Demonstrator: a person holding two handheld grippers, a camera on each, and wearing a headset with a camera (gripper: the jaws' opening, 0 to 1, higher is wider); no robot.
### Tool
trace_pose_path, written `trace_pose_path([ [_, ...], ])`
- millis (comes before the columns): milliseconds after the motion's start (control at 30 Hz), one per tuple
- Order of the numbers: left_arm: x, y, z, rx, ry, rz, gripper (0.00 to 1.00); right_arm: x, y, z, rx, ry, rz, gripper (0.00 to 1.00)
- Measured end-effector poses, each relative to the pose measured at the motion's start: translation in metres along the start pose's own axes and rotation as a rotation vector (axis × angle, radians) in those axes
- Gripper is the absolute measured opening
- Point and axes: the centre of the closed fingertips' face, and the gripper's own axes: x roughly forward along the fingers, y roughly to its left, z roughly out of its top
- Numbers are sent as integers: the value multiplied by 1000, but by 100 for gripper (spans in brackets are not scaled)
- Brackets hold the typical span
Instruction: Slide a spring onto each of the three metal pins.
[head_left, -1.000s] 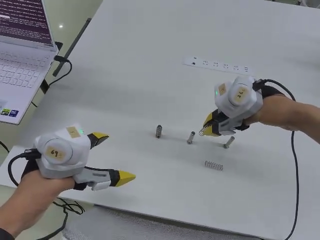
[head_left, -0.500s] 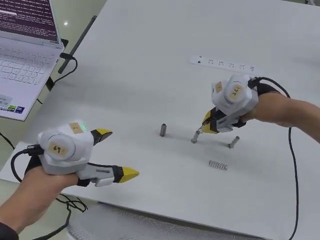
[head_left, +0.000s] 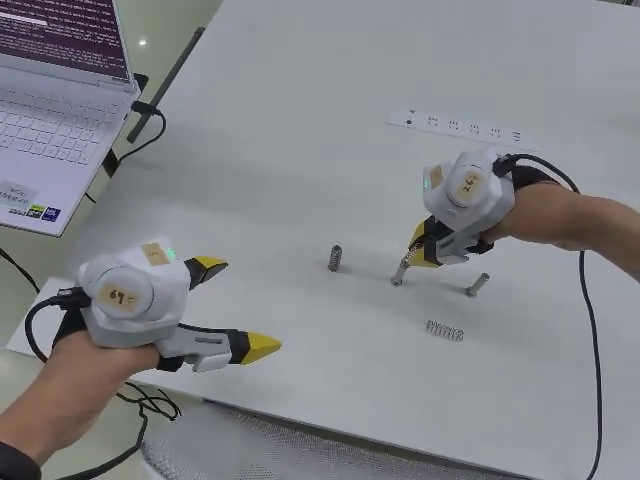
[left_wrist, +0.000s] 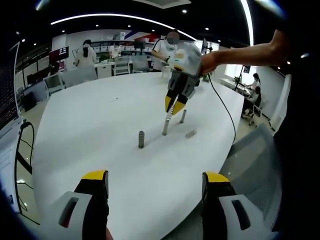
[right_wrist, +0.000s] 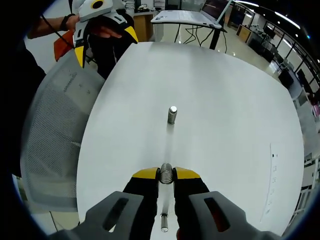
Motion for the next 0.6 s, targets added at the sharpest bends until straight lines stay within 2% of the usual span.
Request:
trace_pose_path([
  [300,0,0,-3,-4,4,-1,72,1,5,2,-13,17,14,9],
  [600,-1,-2,-1,-8,2,2,72,7,6,1,-34,40,26,9],
])
